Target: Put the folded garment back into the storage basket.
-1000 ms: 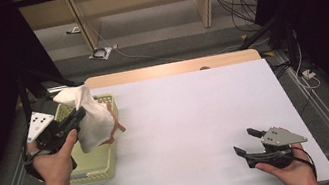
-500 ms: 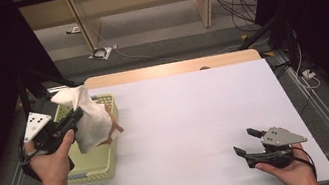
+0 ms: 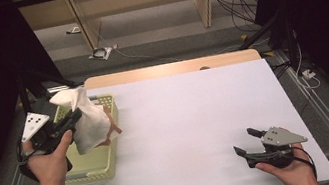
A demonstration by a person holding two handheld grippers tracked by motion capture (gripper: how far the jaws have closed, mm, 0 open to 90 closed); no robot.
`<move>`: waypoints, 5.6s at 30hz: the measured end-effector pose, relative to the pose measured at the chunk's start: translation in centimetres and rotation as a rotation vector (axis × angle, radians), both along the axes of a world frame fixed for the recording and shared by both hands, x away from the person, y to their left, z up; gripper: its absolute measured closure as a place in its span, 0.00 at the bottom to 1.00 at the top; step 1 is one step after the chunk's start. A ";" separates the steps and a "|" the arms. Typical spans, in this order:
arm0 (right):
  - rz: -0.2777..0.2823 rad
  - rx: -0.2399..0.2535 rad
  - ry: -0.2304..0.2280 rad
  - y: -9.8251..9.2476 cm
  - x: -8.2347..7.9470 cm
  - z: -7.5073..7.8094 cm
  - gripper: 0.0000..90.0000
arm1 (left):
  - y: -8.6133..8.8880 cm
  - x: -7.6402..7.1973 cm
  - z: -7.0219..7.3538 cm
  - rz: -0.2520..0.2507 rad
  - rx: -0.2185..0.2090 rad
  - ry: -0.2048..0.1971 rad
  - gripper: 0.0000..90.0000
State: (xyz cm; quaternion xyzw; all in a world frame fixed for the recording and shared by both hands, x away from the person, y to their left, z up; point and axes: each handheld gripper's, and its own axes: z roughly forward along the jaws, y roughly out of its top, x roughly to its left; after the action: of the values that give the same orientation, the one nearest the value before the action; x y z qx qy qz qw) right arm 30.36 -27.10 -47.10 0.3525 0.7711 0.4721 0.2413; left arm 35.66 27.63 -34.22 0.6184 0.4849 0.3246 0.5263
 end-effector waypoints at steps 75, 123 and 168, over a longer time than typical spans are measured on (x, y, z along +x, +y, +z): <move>0.000 0.001 -0.003 0.0 0.0 0.0 0.26 | 2.9 0.9 -1.7 0.003 0.057 0.123 0.93; -0.006 -0.006 0.003 -0.1 0.0 0.0 0.26 | 4.8 0.8 -2.3 0.006 0.089 0.172 0.93; -0.011 -0.004 0.003 0.1 0.3 -0.2 0.26 | 5.1 5.6 -6.7 -0.094 0.142 0.407 0.93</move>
State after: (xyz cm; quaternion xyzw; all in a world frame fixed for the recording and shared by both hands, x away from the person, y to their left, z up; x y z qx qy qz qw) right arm 30.62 -27.02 -47.29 0.3571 0.7706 0.4684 0.2434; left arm 41.27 32.74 -40.90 0.7288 0.5276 0.2015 0.3871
